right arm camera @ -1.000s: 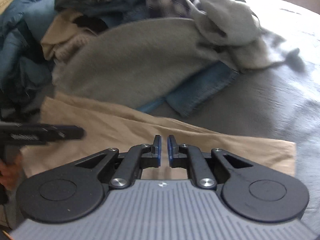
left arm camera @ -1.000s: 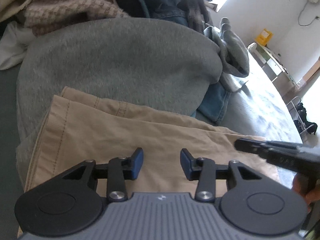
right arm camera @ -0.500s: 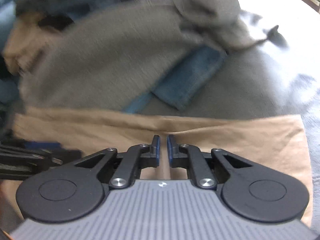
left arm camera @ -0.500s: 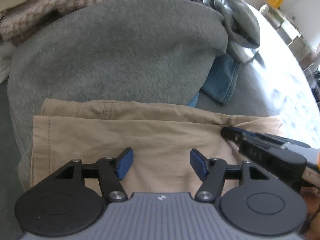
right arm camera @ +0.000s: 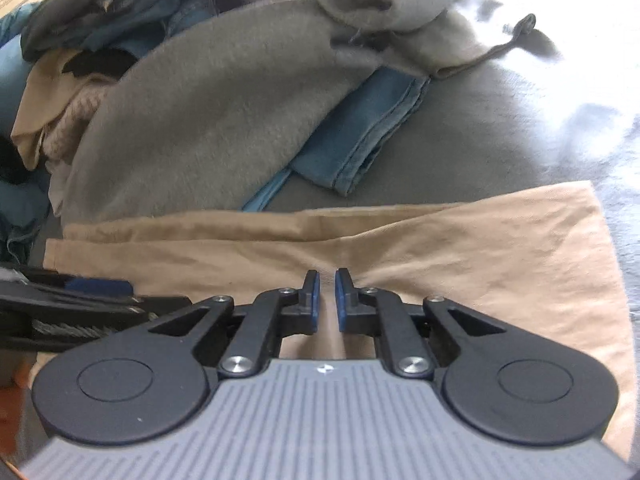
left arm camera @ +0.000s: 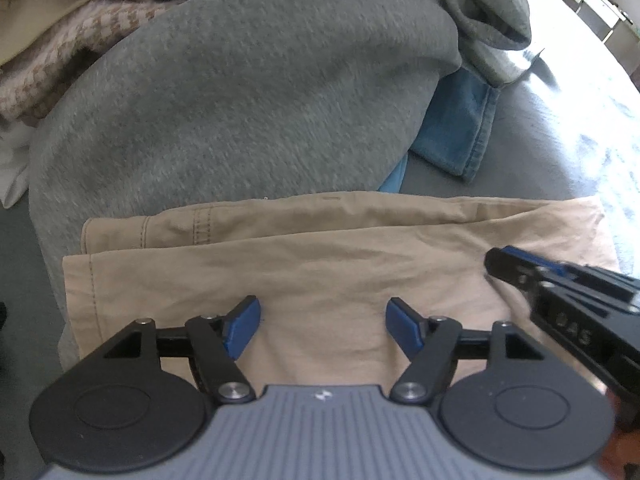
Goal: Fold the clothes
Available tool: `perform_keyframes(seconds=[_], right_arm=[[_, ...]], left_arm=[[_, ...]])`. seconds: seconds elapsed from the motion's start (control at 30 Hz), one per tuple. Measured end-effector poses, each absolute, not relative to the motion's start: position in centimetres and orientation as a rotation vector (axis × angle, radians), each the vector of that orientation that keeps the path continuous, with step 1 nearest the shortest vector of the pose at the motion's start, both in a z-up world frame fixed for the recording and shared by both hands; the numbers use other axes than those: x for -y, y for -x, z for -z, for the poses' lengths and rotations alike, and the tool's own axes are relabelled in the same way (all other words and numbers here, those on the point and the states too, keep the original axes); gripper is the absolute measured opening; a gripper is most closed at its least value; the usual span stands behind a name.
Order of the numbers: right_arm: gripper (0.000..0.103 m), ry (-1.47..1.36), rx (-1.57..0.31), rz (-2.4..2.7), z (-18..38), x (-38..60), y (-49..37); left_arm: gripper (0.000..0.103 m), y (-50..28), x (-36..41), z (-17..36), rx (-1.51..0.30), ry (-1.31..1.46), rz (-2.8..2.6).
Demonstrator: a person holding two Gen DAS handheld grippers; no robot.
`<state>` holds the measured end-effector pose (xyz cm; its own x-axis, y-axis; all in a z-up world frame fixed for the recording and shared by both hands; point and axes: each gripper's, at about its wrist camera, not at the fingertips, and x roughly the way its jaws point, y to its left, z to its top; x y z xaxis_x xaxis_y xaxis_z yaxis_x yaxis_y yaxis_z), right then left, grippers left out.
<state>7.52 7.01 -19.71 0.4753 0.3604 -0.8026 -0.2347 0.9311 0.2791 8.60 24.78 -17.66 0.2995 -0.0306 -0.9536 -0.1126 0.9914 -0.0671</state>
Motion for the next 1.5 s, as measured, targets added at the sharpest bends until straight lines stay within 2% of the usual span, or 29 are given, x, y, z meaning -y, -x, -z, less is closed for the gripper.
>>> perform_keyframes(seconds=[1.13,1.37,1.5], right_arm=[[0.008,-0.091,-1.019,-0.385,20.5,-7.4,-7.1],[0.010,-0.056,-0.945,-0.441,18.6,-8.3,-6.0],[0.010,-0.026,-0.973,-0.449,19.7,-9.1,-5.6]], left_arm=[[0.074,-8.2,-23.8,18.0,-1.266,0.055,-0.094],[0.074,-3.8,-26.9,16.3,-1.134,0.175,-0.111],[0.073,-1.8,-29.0,17.6,-1.146,0.167,-0.127]])
